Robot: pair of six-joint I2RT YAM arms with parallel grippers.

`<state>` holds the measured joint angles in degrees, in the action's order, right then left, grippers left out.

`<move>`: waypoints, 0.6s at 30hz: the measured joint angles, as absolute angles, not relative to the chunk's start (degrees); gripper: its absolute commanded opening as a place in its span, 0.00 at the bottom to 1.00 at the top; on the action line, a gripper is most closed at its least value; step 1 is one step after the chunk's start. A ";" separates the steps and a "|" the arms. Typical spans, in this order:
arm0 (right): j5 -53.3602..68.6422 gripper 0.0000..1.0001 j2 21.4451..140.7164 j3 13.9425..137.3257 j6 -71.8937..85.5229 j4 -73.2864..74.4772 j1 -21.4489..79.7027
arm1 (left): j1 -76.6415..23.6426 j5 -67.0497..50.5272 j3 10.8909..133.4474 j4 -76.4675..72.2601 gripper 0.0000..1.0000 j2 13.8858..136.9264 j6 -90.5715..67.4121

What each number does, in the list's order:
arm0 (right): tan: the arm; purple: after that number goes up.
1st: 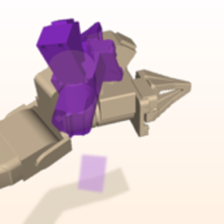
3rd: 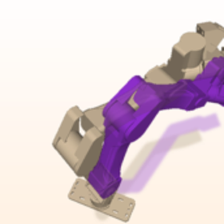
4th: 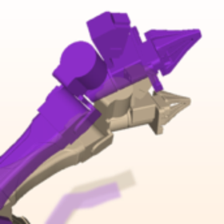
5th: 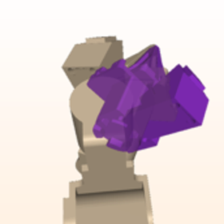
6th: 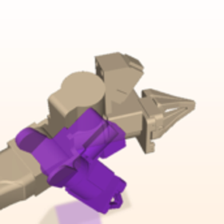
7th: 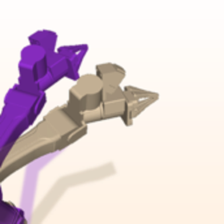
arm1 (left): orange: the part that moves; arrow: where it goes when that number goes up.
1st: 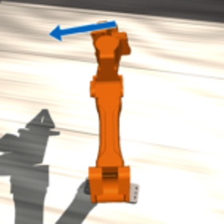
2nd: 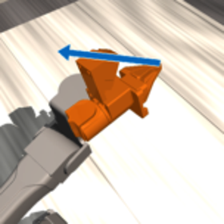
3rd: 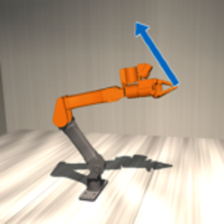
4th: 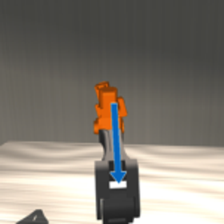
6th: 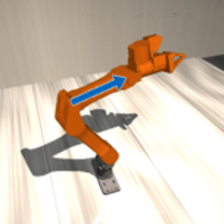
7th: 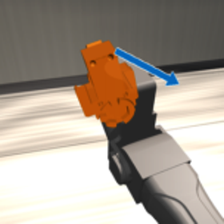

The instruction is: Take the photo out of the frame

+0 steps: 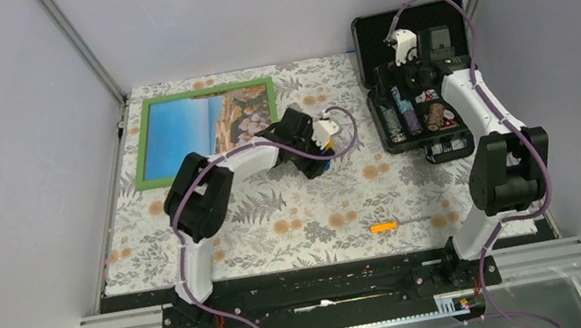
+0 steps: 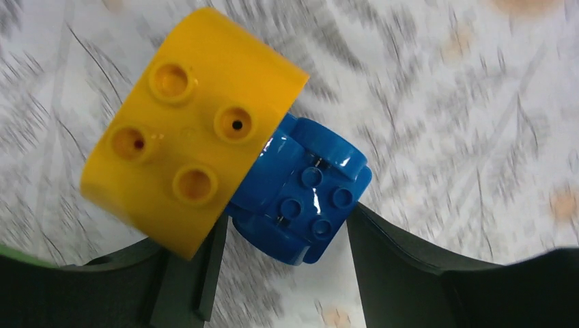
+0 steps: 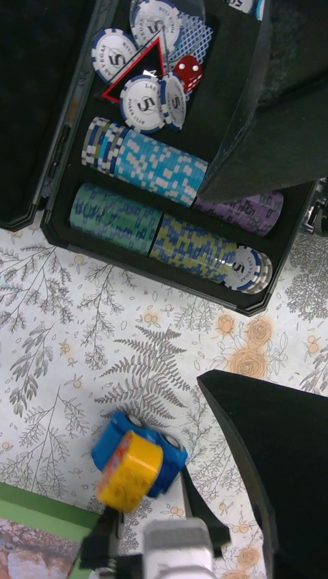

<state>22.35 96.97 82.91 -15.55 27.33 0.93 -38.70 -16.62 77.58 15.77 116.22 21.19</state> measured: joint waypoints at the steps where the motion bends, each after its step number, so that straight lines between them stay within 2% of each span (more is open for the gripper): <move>1: 22.59 1.00 96.97 82.83 -15.49 27.35 0.27 | -38.87 -16.38 80.44 16.05 0.69 118.17 20.75; 6: 23.70 1.00 96.97 82.61 -15.27 27.57 -2.07 | -39.13 -15.29 96.97 17.12 0.75 129.16 18.94; 10: 23.73 1.00 96.49 81.76 -15.33 27.59 -2.63 | -39.16 -13.85 109.47 18.94 0.91 136.68 18.39; 12: 23.79 1.00 96.07 81.14 -15.38 27.97 -2.63 | -39.13 -13.13 114.30 20.73 0.95 138.67 18.13; 18: 25.32 1.00 94.24 80.60 -15.62 28.47 -2.63 | -38.04 -9.72 112.46 23.31 0.99 133.58 15.68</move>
